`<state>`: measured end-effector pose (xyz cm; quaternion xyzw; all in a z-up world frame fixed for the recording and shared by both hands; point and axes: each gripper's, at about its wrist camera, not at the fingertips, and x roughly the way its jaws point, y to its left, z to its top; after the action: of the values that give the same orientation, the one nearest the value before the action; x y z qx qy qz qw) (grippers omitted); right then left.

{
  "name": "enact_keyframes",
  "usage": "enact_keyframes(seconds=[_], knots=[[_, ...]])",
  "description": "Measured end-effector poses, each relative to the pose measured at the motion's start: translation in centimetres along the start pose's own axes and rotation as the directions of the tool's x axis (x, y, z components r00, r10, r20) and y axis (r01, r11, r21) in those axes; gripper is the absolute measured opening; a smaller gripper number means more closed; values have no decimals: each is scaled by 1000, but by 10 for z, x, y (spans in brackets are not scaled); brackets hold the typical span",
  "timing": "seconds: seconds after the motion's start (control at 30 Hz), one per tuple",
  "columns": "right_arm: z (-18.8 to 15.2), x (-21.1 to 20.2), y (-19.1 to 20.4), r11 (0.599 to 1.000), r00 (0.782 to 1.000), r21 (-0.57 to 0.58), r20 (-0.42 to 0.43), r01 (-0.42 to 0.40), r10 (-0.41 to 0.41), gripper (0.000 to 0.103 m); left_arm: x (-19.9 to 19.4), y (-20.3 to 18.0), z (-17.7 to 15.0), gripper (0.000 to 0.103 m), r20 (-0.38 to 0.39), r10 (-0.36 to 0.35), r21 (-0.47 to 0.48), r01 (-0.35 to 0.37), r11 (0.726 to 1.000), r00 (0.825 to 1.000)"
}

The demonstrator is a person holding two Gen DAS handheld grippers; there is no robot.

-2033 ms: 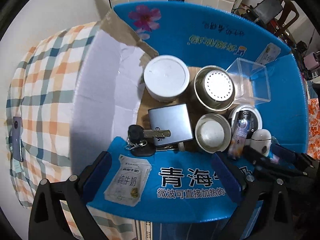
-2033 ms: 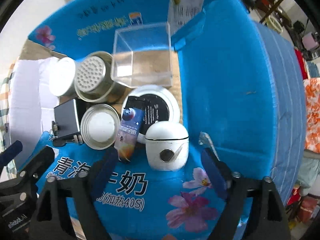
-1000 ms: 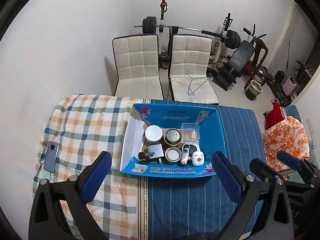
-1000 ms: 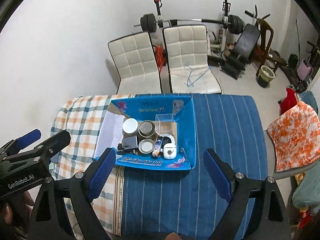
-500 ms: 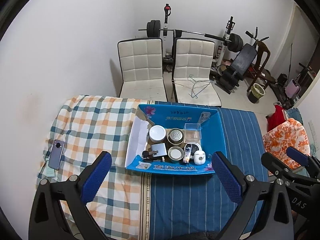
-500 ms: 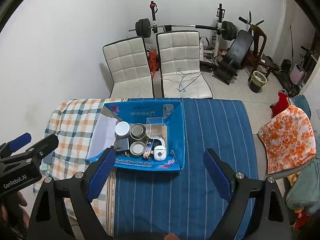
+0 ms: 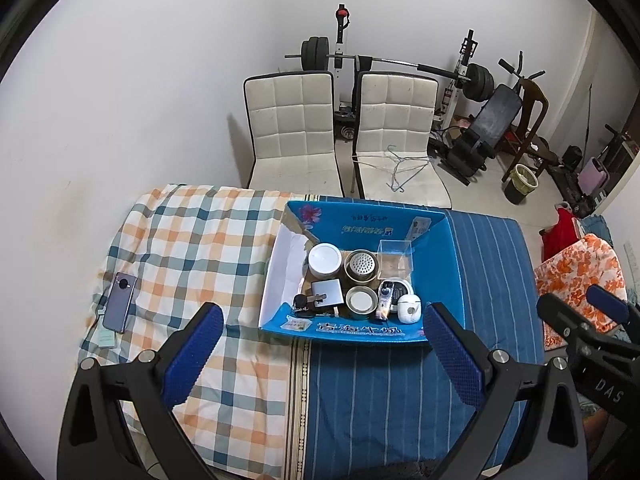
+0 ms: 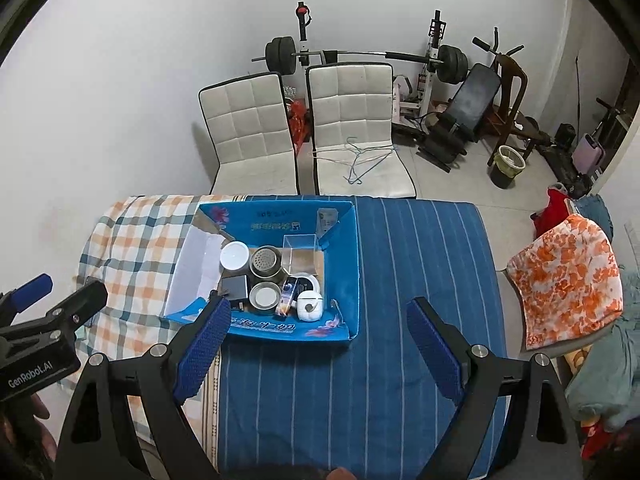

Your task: Organize rigid objects

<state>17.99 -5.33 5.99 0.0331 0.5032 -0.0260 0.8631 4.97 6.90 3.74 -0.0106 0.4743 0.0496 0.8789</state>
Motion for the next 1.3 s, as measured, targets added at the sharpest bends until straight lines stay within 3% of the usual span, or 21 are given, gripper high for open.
enact_keyframes(seconds=[1.3], knots=[[-6, 3, 2, 1000, 1000, -20, -4, 10, -10, 92, 3, 7, -4, 103, -14, 18, -7, -18, 1000, 1000]])
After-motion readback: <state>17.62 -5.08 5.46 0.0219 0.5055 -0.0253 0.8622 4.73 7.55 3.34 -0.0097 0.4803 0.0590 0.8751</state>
